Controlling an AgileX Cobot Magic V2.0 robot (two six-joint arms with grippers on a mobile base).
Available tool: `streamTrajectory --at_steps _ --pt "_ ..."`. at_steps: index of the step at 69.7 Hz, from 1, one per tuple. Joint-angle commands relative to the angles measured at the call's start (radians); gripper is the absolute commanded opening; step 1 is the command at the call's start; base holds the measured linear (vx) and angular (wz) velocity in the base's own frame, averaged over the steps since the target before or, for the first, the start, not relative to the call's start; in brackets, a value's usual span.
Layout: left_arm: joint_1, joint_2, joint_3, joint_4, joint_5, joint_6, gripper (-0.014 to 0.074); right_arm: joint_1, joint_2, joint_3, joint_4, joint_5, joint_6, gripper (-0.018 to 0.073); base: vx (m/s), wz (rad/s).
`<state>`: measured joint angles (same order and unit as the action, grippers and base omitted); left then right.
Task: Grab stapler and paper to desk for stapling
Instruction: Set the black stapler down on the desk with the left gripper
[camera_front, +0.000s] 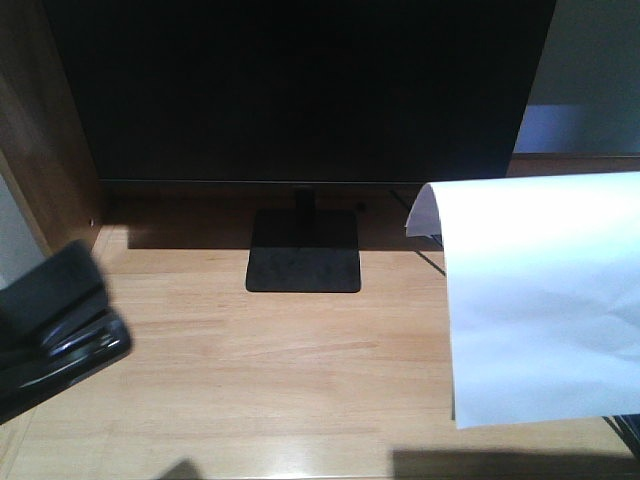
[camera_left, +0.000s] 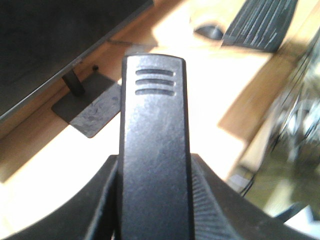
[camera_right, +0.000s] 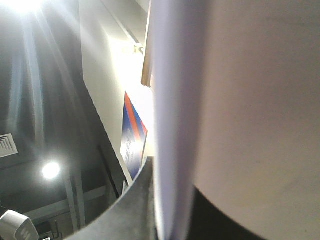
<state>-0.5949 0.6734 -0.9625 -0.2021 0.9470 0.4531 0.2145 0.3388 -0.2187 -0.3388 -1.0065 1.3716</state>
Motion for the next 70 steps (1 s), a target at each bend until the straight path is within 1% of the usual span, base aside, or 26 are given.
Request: streamTrajectory --at_steps 1,10,12,13,17,22,32,34,39,43,44,49,52,53,55,57,60,68,70 --pt "-0.005 0.084 -0.025 -0.077 -0.179 0.103 -0.0006 -0.008 0.008 -0.025 0.009 -0.038 -0.001 -0.0006 0.0 0.0" --pt "0.003 0.178 -0.025 -0.199 -0.241 0.269 -0.0006 -0.008 0.008 -0.025 0.009 -0.038 -0.001 -0.0006 0.0 0.0" --pt "0.01 0.197 -0.025 -0.228 -0.247 0.319 -0.0006 -0.008 0.008 -0.025 0.009 -0.038 -0.001 -0.0006 0.0 0.0" --pt "0.012 0.207 -0.025 -0.236 -0.248 0.329 -0.0006 -0.008 0.008 -0.025 0.009 -0.038 -0.001 -0.0006 0.0 0.0" --pt "0.034 0.246 -0.025 -0.296 -0.255 0.42 -0.0006 -0.008 0.008 -0.025 0.009 -0.038 -0.001 -0.0006 0.0 0.0" --pt "0.066 0.287 -0.025 -0.355 -0.253 0.506 -0.0006 -0.008 0.008 -0.025 0.009 -0.039 -0.001 -0.0006 0.0 0.0" --pt "0.159 0.378 -0.025 -0.492 -0.238 0.68 -0.0006 -0.008 0.008 -0.025 0.009 -0.039 -0.001 -0.0006 0.0 0.0" --pt "0.184 0.401 -0.025 -0.525 -0.228 0.714 -0.0006 -0.008 0.008 -0.025 0.009 -0.039 -0.001 -0.0006 0.0 0.0" --pt "0.231 0.442 -0.025 -0.579 -0.206 0.797 -0.0006 -0.008 0.008 -0.025 0.009 -0.039 -0.001 -0.0006 0.0 0.0" --pt "0.276 0.484 -0.025 -0.629 -0.178 0.887 -0.0006 -0.008 0.008 -0.025 0.009 -0.039 -0.001 -0.0006 0.0 0.0" --pt "0.281 0.489 -0.025 -0.633 -0.17 0.898 -0.0006 -0.008 0.008 -0.025 0.009 -0.039 -0.001 -0.0006 0.0 0.0" --pt "0.333 0.543 -0.025 -0.686 -0.119 1.023 -0.0006 -0.008 0.008 -0.025 0.009 -0.039 -0.001 -0.0006 0.0 0.0" --pt "0.353 0.573 -0.025 -0.708 -0.093 1.096 -0.0006 -0.008 0.008 -0.025 0.009 -0.039 -0.001 -0.0006 0.0 0.0" --pt "0.361 0.578 -0.025 -0.716 -0.082 1.109 -0.0006 -0.008 0.008 -0.025 0.009 -0.039 -0.001 -0.0006 0.0 0.0" --pt "0.375 0.598 -0.025 -0.732 -0.06 1.174 -0.0006 -0.008 0.008 -0.025 0.009 -0.039 -0.001 -0.0006 0.0 0.0" --pt "0.389 0.619 -0.025 -0.745 -0.037 1.211 -0.0006 -0.008 0.008 -0.025 0.009 -0.039 -0.001 -0.0006 0.0 0.0" --pt "0.408 0.649 -0.025 -0.764 -0.006 1.297 -0.0006 -0.008 0.008 -0.025 0.009 -0.039 -0.001 -0.0006 0.0 0.0" --pt "0.435 0.726 -0.025 -0.809 0.044 1.447 -0.0006 -0.008 0.008 -0.025 0.009 -0.039 -0.001 -0.0006 0.0 0.0" --pt "0.438 0.746 -0.025 -0.819 0.051 1.471 -0.0006 -0.008 0.008 -0.025 0.009 -0.039 -0.001 -0.0006 0.0 0.0"
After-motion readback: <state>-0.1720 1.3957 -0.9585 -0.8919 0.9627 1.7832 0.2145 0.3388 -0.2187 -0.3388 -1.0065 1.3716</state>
